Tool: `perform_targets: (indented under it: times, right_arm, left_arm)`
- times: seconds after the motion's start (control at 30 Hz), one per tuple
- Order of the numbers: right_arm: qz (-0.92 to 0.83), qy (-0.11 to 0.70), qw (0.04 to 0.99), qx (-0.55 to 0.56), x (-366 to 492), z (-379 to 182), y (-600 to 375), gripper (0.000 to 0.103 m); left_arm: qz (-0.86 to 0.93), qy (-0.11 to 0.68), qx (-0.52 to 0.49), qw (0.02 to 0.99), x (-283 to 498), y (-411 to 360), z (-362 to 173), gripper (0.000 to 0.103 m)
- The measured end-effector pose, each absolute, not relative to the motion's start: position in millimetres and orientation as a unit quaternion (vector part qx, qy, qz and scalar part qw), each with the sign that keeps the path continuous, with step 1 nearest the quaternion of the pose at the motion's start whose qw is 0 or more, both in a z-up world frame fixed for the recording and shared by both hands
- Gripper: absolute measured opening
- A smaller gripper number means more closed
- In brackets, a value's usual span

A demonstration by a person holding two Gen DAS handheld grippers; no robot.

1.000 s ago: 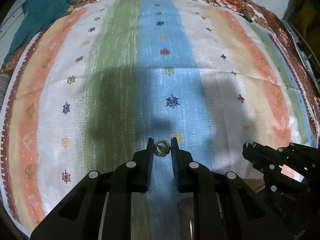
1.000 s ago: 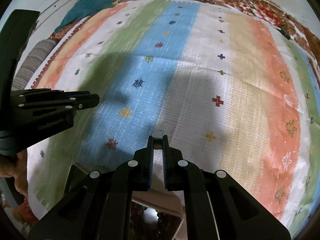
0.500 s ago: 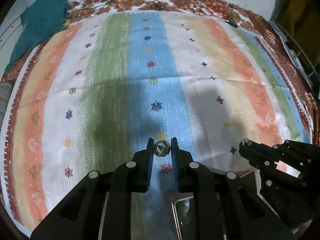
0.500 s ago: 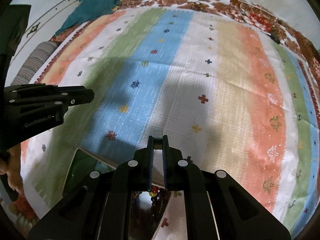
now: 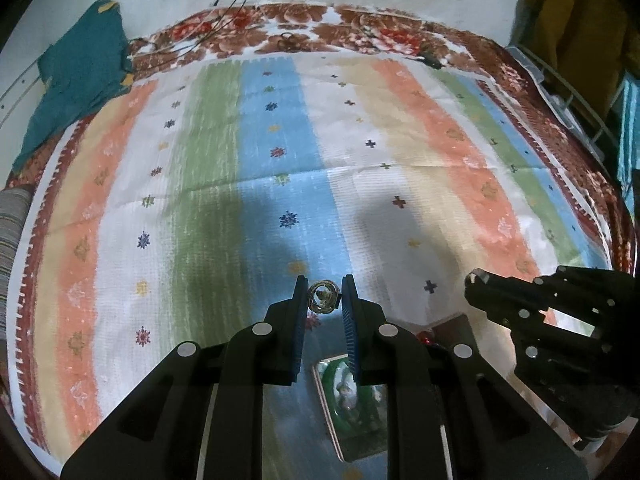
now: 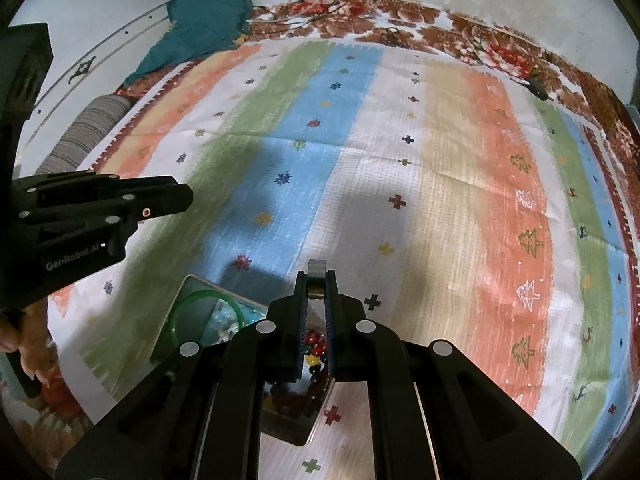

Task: Organize jewelry

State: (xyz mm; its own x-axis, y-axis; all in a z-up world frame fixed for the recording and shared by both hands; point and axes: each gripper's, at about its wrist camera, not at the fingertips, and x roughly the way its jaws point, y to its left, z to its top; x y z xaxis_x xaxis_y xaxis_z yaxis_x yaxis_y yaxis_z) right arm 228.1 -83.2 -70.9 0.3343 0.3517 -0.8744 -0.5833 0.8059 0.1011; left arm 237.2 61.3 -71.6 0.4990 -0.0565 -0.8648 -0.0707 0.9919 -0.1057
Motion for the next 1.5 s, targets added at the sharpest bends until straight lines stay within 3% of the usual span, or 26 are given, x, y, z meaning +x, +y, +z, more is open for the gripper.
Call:
perform_targets:
  times: [0.8, 0.83, 0.87, 0.97, 1.13, 1.23, 1.33, 1.5]
  right_arm:
    - [0.322, 0.488, 0.804, -0.108, 183, -54, -100, 0.009]
    - [0.321, 0.49, 0.803, -0.107, 183, -54, -100, 0.01]
    - [0.32, 0.491, 0.803, -0.106, 182, -54, -102, 0.011]
    - [0.318, 0.486, 0.808, -0.102, 180, -52, -106, 0.038]
    - [0.311, 0.479, 0.814, -0.1, 173, -47, -116, 0.038]
    - [0.307, 0.476, 0.819, -0.098, 169, -45, -124, 0.043]
    - [0.303, 0.469, 0.824, -0.095, 165, -41, -131, 0.049]
    - [0.3, 0.459, 0.832, -0.086, 156, -35, -144, 0.055]
  left_arm:
    - [-0.043, 0.471, -0.06, 0.879, 171, 24, -37, 0.018]
    - [-0.043, 0.472, -0.065, 0.878, 170, 25, -37, 0.02]
    - [-0.043, 0.473, -0.069, 0.877, 169, 26, -37, 0.03]
    - [-0.039, 0.473, -0.076, 0.877, 166, 30, -37, 0.034]
    - [-0.032, 0.475, -0.076, 0.876, 158, 34, -38, 0.038]
    - [-0.03, 0.475, -0.075, 0.876, 152, 35, -38, 0.042]
    - [-0.027, 0.471, -0.073, 0.879, 145, 36, -36, 0.048]
    - [-0.031, 0.452, -0.071, 0.889, 126, 30, -27, 0.069]
